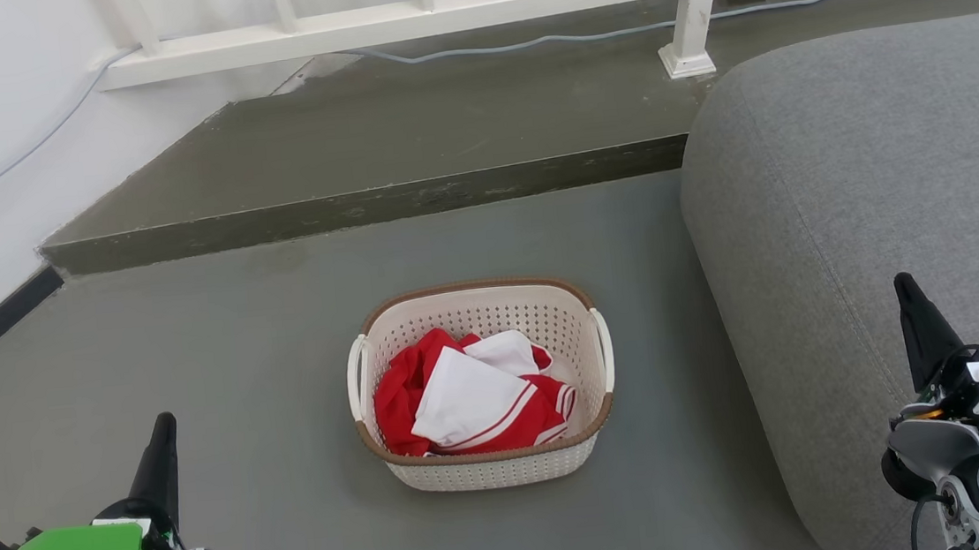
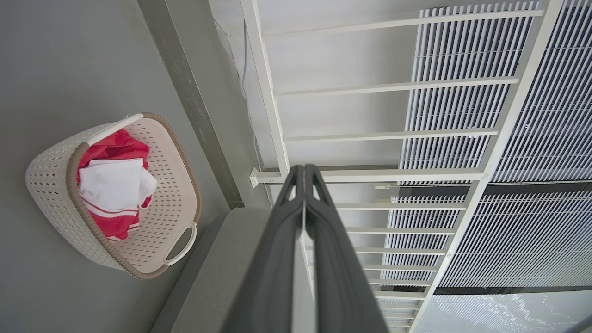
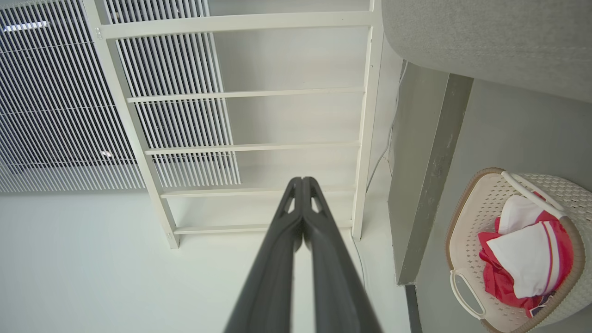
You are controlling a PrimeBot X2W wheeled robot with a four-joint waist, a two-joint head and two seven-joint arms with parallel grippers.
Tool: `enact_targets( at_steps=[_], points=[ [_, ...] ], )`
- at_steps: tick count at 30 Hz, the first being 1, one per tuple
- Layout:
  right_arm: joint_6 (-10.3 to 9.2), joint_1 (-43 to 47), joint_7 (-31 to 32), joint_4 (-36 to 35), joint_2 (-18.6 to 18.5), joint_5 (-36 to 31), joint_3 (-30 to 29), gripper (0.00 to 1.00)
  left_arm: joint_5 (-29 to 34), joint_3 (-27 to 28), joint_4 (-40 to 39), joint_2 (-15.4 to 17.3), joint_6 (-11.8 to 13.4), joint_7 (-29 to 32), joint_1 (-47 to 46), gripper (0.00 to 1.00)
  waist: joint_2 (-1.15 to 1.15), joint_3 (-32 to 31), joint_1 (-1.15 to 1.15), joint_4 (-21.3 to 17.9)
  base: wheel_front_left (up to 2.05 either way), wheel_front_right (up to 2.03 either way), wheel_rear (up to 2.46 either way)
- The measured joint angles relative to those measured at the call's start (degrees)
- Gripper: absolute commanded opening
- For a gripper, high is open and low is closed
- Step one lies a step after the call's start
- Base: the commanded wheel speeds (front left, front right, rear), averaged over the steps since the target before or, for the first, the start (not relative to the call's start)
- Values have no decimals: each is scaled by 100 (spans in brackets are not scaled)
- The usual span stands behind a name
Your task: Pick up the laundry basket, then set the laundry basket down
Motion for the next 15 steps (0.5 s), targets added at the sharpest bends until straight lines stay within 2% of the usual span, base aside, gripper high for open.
enact_targets(
  at_steps=[15],
  points=[
    [46, 0, 0, -1, 4, 0, -3, 0, 0, 0, -1, 0, 0, 0, 0, 0, 0, 0, 0, 0, 0, 0, 0]
  ],
)
